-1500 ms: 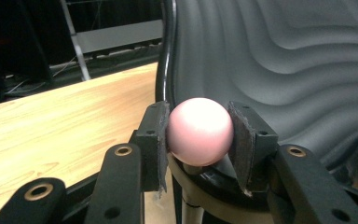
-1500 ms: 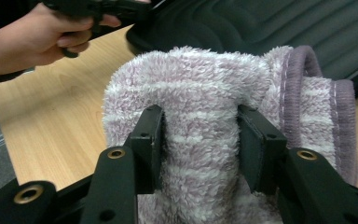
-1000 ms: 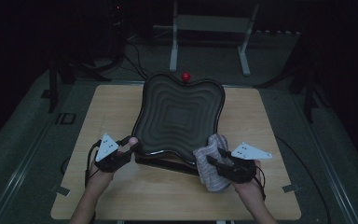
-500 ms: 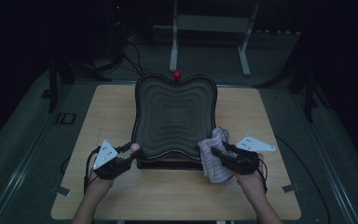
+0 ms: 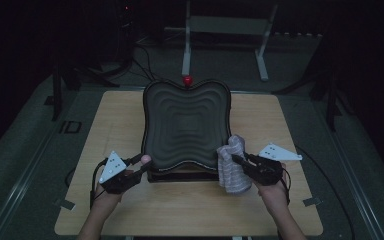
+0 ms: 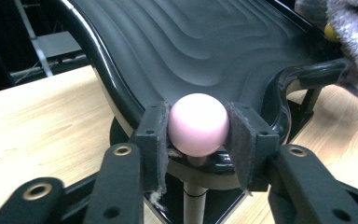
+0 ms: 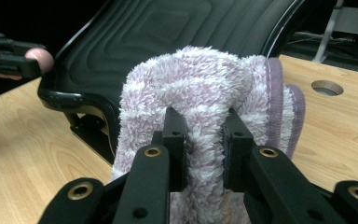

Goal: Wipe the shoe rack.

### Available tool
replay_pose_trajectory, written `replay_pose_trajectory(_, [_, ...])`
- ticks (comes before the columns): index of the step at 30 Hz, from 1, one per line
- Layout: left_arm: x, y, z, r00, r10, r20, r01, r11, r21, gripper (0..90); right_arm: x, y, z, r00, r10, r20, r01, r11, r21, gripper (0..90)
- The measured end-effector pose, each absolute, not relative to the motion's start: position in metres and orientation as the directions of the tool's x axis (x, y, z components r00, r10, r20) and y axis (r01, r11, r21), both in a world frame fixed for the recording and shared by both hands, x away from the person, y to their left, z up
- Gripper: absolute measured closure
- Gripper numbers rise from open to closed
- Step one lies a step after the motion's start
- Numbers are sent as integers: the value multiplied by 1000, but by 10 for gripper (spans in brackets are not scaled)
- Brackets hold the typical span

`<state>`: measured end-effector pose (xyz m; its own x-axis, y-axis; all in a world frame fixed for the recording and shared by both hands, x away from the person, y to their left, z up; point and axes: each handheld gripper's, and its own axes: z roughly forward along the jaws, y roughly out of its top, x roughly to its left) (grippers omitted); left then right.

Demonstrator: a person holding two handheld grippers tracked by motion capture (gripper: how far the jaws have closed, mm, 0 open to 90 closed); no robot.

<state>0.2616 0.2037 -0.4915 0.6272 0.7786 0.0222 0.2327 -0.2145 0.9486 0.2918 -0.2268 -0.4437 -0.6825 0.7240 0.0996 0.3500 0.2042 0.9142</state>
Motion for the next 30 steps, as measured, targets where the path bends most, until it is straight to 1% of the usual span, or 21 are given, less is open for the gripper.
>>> replay_pose_trajectory(6, [261, 216, -488, 618, 785, -45, 232, -128, 964, 407, 288, -246, -430, -656, 750, 87, 317, 169, 933, 761])
replay_pose_trajectory(9, [259, 219, -488, 644, 764, -39, 218, -134, 967, 345, 293, -262, -424, -620, 779, 98, 316, 134, 939, 761])
replay_pose_trajectory(10, [258, 219, -488, 651, 758, -43, 218, -132, 967, 339, 295, -267, -424, -606, 789, 100, 317, 125, 940, 761])
replay_pose_trajectory(12, [257, 219, -490, 650, 759, -34, 214, -140, 967, 282, 300, -276, -423, -583, 806, 102, 316, 109, 942, 761])
replay_pose_trajectory(16, [254, 220, -494, 656, 755, -28, 218, -154, 964, 208, 310, -290, -424, -537, 837, 105, 322, 88, 943, 761])
replay_pose_trajectory(20, [252, 224, -498, 655, 755, -32, 216, -147, 965, 192, 329, -302, -435, -487, 866, 114, 355, 77, 932, 760])
replay_pose_trajectory(23, [250, 229, -499, 647, 761, -35, 212, -135, 968, 178, 345, -308, -446, -466, 876, 125, 380, 71, 922, 759])
replay_pose_trajectory(28, [247, 239, -507, 633, 774, -26, 223, -150, 963, 163, 374, -316, -460, -425, 897, 122, 403, 67, 913, 754])
replay_pose_trajectory(30, [246, 242, -512, 629, 776, -29, 231, -152, 961, 149, 386, -321, -466, -407, 901, 147, 423, 44, 905, 753])
